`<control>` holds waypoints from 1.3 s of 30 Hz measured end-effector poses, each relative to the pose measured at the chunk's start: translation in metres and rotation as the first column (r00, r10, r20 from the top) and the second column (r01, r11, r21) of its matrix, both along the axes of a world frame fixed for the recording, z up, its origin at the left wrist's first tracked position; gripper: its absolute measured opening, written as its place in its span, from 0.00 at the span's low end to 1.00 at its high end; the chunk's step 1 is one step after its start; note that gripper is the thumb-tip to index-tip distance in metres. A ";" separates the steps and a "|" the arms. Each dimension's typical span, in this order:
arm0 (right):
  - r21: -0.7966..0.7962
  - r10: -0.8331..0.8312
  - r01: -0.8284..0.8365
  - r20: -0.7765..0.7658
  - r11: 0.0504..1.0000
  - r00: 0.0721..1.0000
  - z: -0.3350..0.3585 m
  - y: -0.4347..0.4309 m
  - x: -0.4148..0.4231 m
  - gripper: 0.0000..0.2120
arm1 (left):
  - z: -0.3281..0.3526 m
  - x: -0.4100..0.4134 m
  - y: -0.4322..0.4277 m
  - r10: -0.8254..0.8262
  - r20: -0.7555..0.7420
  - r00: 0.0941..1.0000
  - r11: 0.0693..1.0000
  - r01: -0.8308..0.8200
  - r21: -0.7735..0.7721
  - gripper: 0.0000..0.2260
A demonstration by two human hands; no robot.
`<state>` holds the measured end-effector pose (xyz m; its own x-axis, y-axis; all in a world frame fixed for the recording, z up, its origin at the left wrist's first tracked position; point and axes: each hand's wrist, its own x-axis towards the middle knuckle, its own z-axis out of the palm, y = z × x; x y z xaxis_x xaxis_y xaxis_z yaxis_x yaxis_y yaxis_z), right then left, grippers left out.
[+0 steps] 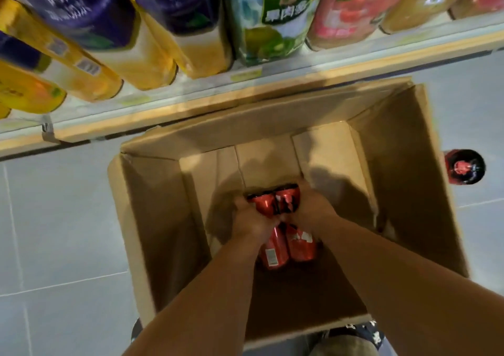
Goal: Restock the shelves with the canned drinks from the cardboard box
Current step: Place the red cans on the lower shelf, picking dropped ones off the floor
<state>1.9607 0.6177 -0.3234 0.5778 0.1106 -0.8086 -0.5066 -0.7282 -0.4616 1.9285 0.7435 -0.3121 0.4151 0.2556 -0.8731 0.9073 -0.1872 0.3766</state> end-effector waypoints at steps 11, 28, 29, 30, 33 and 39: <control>0.063 -0.129 0.115 0.319 0.991 0.939 0.118 0.003 0.005 0.30 | 0.114 0.010 0.027 -0.185 0.404 0.896 0.981 0.143 0.132 0.29; 0.409 -0.311 -0.155 0.847 0.899 0.432 0.450 0.053 0.155 0.28 | 0.447 0.144 0.131 -0.139 0.892 0.431 0.988 0.001 0.154 0.29; 0.428 -0.331 -0.159 0.844 0.890 0.423 0.464 0.056 0.160 0.28 | 0.460 0.149 0.135 -0.145 0.901 0.408 0.988 0.009 0.155 0.29; 0.442 -0.347 -0.170 0.846 0.881 0.405 0.477 0.057 0.165 0.28 | 0.472 0.153 0.138 -0.154 0.915 0.374 0.986 0.003 0.165 0.30; 0.455 -0.373 -0.195 0.861 0.869 0.344 0.515 0.065 0.176 0.25 | 0.504 0.164 0.143 -0.235 0.931 0.279 0.966 -0.037 0.255 0.28; 0.470 -0.429 -0.111 0.863 0.876 0.265 0.548 0.106 0.224 0.19 | 0.526 0.174 0.151 -0.294 0.915 0.276 0.938 -0.101 0.332 0.18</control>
